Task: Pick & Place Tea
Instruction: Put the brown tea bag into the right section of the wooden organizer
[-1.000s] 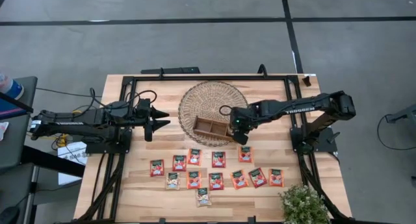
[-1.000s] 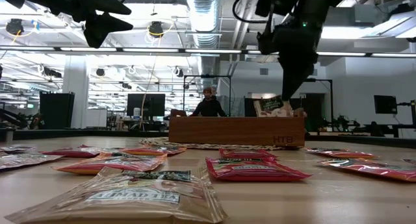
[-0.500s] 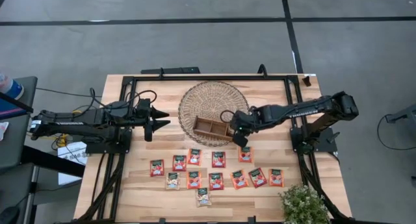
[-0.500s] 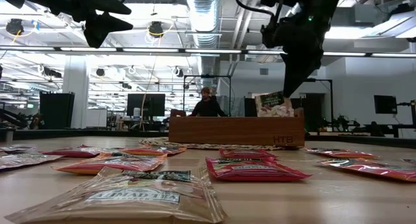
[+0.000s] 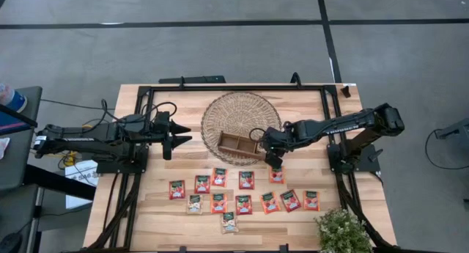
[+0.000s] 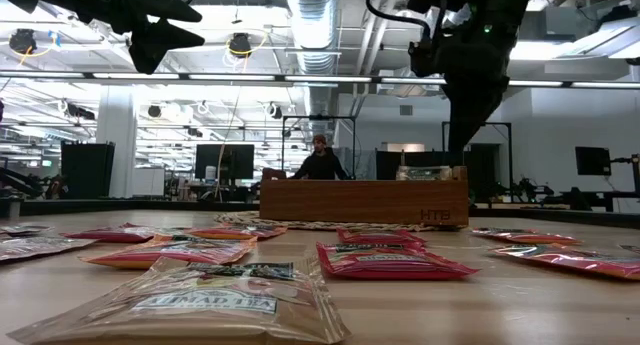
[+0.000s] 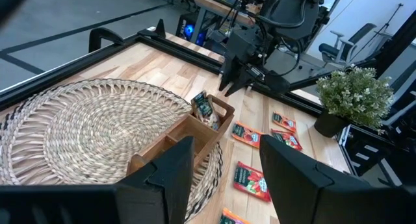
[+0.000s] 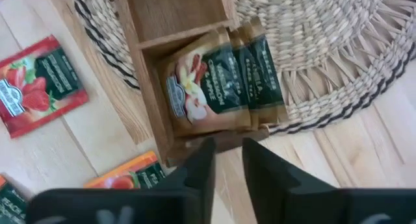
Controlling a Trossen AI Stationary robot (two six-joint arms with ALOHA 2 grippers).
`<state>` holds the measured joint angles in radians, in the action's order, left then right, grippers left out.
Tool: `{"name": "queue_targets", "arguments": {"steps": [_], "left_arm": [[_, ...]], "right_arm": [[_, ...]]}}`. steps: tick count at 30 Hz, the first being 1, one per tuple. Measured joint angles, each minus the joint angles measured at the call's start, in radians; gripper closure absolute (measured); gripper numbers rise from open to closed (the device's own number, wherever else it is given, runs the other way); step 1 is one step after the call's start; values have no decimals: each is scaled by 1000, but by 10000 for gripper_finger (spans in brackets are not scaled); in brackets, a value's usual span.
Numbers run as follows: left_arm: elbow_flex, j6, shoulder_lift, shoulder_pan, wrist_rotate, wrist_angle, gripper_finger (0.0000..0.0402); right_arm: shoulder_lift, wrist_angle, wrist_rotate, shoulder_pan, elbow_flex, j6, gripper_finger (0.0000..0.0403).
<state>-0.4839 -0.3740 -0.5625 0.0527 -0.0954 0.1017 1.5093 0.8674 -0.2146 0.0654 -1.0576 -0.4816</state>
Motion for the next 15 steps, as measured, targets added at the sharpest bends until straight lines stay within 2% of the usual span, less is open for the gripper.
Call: {"name": "queue_targets", "arguments": {"steps": [6,10,15], "left_arm": [[0,0,0,0,0,0,234],[0,-17,0,0,-2,0,234],[0,-94,0,0,-3,0,234]], "right_arm": [[0,68,0,0,-7,-45,289],[0,154,2,21,-43,-50,291],[-30,270,7,128,-60,-45,305]]}}
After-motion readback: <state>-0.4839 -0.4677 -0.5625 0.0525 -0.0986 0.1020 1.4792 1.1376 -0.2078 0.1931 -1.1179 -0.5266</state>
